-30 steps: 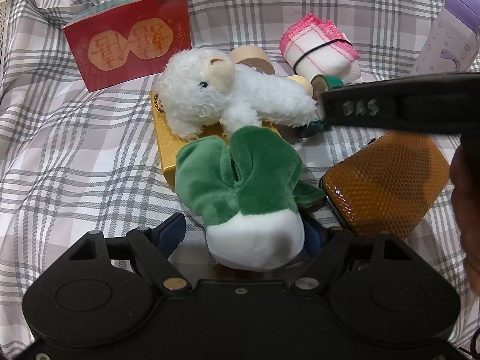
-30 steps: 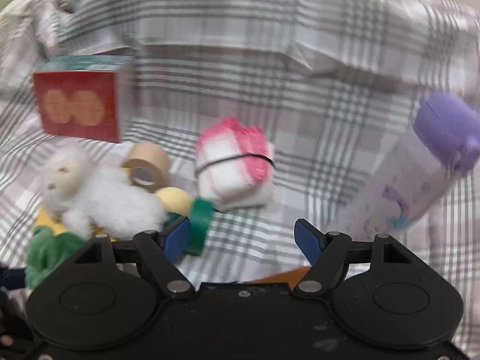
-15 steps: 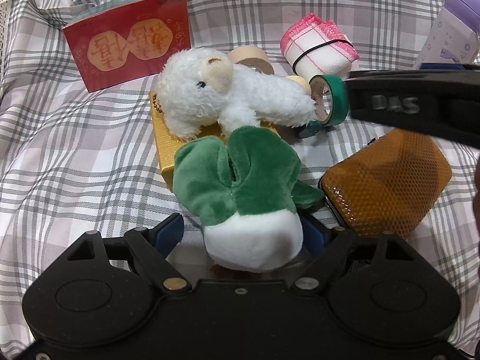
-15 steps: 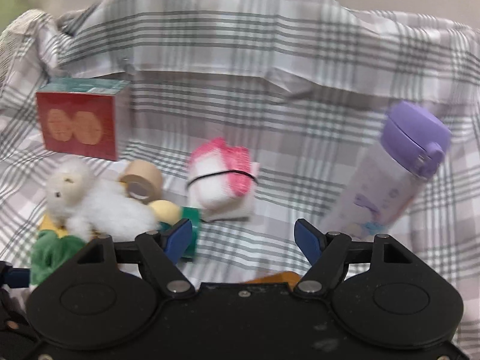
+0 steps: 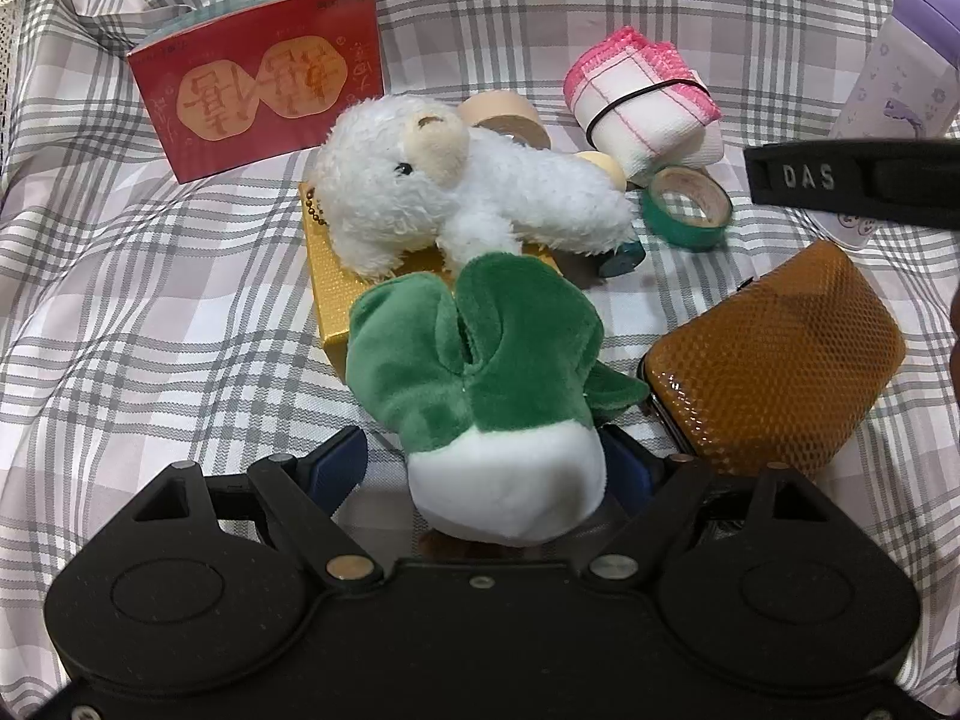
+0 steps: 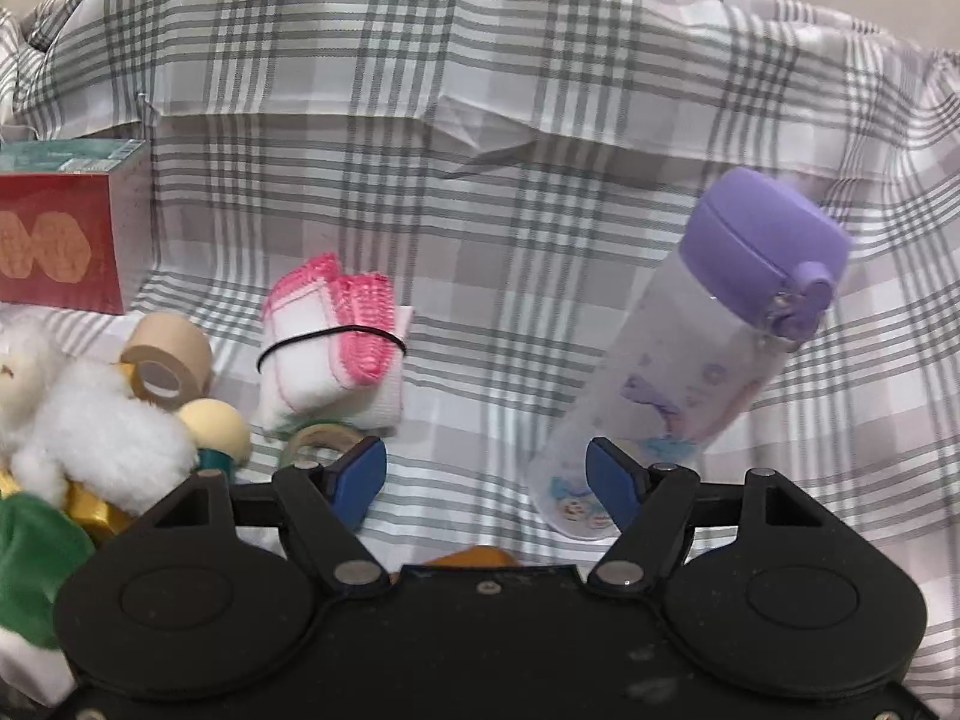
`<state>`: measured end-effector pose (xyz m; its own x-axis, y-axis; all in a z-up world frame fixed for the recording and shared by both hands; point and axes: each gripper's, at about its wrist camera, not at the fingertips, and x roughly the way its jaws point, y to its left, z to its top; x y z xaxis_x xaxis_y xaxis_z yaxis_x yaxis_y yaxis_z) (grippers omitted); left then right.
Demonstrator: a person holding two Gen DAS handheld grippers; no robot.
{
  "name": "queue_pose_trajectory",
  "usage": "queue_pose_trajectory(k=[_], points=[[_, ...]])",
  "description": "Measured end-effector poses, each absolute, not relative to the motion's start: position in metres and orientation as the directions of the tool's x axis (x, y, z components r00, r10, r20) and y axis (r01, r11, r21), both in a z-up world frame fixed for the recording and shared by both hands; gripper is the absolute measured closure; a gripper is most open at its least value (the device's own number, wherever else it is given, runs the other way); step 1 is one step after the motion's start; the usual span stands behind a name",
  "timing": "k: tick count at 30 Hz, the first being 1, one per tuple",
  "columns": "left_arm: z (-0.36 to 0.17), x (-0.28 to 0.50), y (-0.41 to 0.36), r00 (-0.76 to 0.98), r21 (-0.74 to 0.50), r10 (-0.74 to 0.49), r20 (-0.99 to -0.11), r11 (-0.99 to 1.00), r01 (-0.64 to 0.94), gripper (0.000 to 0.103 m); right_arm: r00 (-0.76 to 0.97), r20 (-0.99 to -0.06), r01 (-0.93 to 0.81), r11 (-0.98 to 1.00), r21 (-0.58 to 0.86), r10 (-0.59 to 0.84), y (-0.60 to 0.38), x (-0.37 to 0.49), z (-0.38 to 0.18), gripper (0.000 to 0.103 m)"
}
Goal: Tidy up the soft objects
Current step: 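Grasp the green tape roll with the right tool while the left tool holds the cabbage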
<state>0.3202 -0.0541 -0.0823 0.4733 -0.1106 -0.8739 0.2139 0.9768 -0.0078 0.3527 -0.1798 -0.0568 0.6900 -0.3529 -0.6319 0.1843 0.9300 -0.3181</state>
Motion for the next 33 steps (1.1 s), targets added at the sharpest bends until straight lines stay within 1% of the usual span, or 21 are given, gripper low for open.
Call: queue_pose_trajectory(k=[2,5,8,11,15,19,21,22,23,24,29,31,33], points=[[-0.082,0.320,-0.054,0.471,-0.009,-0.112,-0.875,0.977,0.215,0.024,0.703,-0.629,0.167,0.937,-0.306,-0.331,-0.179,0.348,-0.058,0.032],[-0.082,0.320,-0.053,0.472,-0.009,-0.113,-0.874,0.976,0.217,0.024,0.723,-0.639,0.113,0.958,-0.264,-0.262,-0.176,0.342,-0.060,0.031],[-0.082,0.320,-0.053,0.472,-0.009,-0.112,-0.874,0.976,0.216,0.024,0.730,-0.650,0.043,0.963,-0.265,-0.212,-0.169,0.343,-0.065,0.031],[-0.082,0.320,-0.053,0.472,-0.009,-0.112,-0.874,0.976,0.216,0.024,0.715,-0.673,0.001,0.962,-0.272,-0.191,-0.164,0.348,-0.074,0.032],[-0.082,0.320,-0.054,0.476,-0.010,-0.113,-0.872,0.977,0.213,0.022,0.689,-0.707,-0.027,0.969,-0.244,-0.159,-0.163,0.358,-0.085,0.032],[-0.083,0.320,-0.055,0.477,-0.008,-0.112,-0.872,0.977,0.215,0.021,0.688,-0.708,-0.040,0.966,-0.255,-0.159,-0.161,0.371,-0.097,0.032],[-0.082,0.320,-0.054,0.477,-0.012,-0.117,-0.871,0.976,0.218,0.021,0.687,-0.712,-0.048,0.968,-0.246,-0.147,-0.162,0.375,-0.101,0.037],[-0.082,0.320,-0.054,0.476,-0.015,-0.120,-0.871,0.976,0.219,0.021,0.685,-0.716,-0.052,0.971,-0.235,-0.137,-0.163,0.376,-0.102,0.044],[-0.082,0.320,-0.053,0.475,-0.018,-0.122,-0.871,0.976,0.219,0.021,0.683,-0.720,-0.056,0.973,-0.223,-0.126,-0.165,0.377,-0.104,0.055],[-0.082,0.320,-0.053,0.475,-0.019,-0.124,-0.871,0.975,0.219,0.021,0.679,-0.726,-0.065,0.976,-0.207,-0.109,-0.166,0.377,-0.104,0.058],[-0.080,0.320,-0.052,0.478,-0.027,-0.133,-0.868,0.974,0.224,0.024,0.679,-0.730,-0.039,0.989,-0.141,-0.078,-0.176,0.372,-0.097,0.058],[-0.079,0.320,-0.051,0.487,-0.022,-0.133,-0.863,0.973,0.228,0.028,0.697,-0.713,-0.017,0.992,-0.127,-0.079,-0.181,0.365,-0.089,0.058],[-0.077,0.320,-0.049,0.496,-0.020,-0.135,-0.858,0.973,0.231,0.036,0.715,-0.695,0.000,0.994,-0.109,-0.076,-0.187,0.356,-0.079,0.058]])
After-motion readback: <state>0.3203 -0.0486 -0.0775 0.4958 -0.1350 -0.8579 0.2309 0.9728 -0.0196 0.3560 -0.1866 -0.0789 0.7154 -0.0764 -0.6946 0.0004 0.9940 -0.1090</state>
